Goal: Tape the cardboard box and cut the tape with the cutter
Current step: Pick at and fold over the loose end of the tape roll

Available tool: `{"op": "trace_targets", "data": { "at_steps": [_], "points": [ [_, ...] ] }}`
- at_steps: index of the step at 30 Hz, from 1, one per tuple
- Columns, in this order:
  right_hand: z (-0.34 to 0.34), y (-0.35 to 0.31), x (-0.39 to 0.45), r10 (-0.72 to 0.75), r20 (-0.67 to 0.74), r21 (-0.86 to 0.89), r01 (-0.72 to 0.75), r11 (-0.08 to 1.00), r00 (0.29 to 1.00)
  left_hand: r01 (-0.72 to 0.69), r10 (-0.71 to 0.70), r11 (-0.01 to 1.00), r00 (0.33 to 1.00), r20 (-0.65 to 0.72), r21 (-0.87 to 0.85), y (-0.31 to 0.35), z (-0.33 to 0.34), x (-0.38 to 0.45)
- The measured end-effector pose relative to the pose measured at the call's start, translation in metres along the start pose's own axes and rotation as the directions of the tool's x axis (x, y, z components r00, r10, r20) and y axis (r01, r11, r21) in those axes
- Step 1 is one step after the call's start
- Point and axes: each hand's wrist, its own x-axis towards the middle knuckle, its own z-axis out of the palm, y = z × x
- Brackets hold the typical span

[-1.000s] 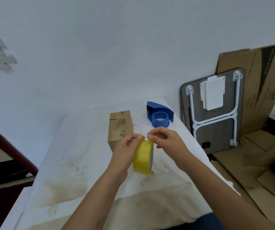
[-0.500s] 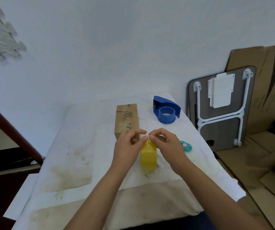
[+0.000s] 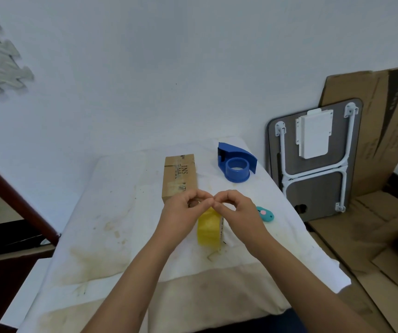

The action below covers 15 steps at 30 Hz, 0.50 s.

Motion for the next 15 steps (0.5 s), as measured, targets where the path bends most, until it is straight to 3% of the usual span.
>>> {"op": "trace_targets", "data": {
  "at_steps": [5, 11, 15],
  "points": [
    [-0.002, -0.006, -0.002, 0.017, -0.017, 0.006, -0.017, 1.000, 1.000, -0.148, 0.158, 0.976, 0.986, -0.052, 0.158, -0.002, -0.002, 0.002],
    [-0.002, -0.008, -0.005, 0.061, -0.035, -0.159, -0.065, 0.985, 0.998, -0.247, 0.276, 0.932, 0.958, -0.077, 0.266, -0.005, 0.006, 0.006],
    [0.001, -0.005, -0.011, 0.184, -0.013, -0.025, -0.184, 0.983, 0.983, -0.285, 0.317, 0.912, 0.946, -0.065, 0.294, -0.006, 0.012, 0.007]
  ]
}}
